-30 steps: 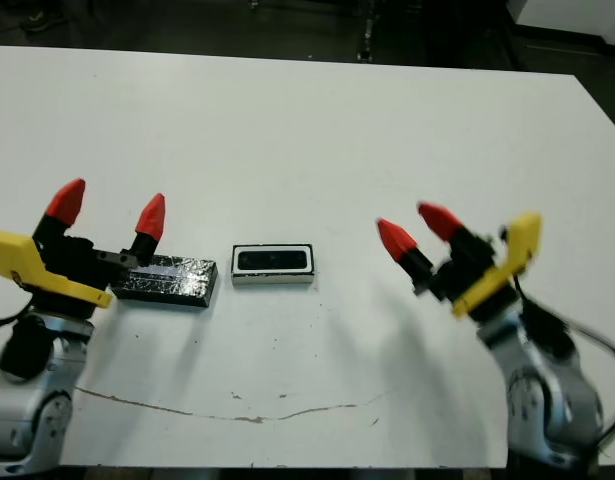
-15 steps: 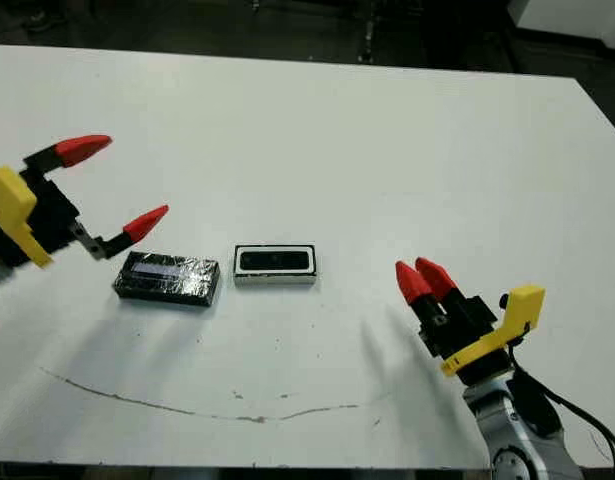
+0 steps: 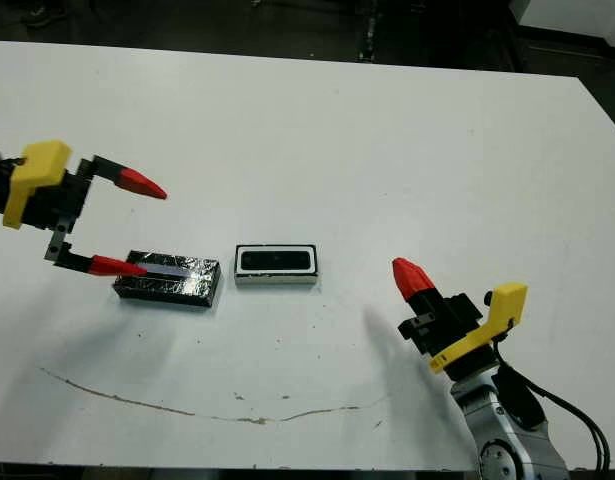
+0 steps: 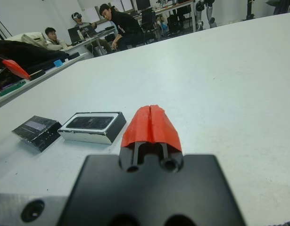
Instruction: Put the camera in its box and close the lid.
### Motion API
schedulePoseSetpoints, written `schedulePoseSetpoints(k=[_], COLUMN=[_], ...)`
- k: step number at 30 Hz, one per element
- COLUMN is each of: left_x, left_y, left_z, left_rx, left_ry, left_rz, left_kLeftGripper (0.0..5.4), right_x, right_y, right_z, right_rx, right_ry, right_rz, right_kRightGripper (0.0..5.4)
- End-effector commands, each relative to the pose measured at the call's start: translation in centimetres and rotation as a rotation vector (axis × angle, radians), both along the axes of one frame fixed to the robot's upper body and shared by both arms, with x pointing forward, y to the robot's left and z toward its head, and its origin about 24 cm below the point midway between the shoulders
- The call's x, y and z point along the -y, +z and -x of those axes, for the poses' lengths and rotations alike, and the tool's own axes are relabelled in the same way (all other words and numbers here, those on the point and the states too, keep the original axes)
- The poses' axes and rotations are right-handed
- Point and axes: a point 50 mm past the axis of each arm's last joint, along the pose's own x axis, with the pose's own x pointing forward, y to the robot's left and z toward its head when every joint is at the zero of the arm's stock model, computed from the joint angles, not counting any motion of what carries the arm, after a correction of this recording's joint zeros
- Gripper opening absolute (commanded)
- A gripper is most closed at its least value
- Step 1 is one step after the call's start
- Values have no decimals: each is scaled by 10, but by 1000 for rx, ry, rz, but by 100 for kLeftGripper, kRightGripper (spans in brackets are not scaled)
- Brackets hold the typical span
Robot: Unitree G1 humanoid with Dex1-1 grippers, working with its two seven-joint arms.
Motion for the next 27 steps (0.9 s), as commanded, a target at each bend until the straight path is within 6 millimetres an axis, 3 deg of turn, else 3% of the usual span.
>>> schedulePoseSetpoints(k=[1,6,21,27], left_x=[7,11,17,19], left_y=[-4,-18,-51,-55], left_z=[2,4,-2,-6], left_rx=[-13,-53,-167,-41], left_ry=[-57,-112,-14,-34], left_rz=[-75,40,21,64], left_kLeftGripper=[540,540,540,540], right_x=[3,2,3,3], right_y=[-2,-1,0,-1], right_z=[1,2,3,4], right_rx=[-4,-4,-10,-3], right_ry=[-18,-18,14,30], right_rz=[16,21,4,11], right_kRightGripper=[2,2,2,2])
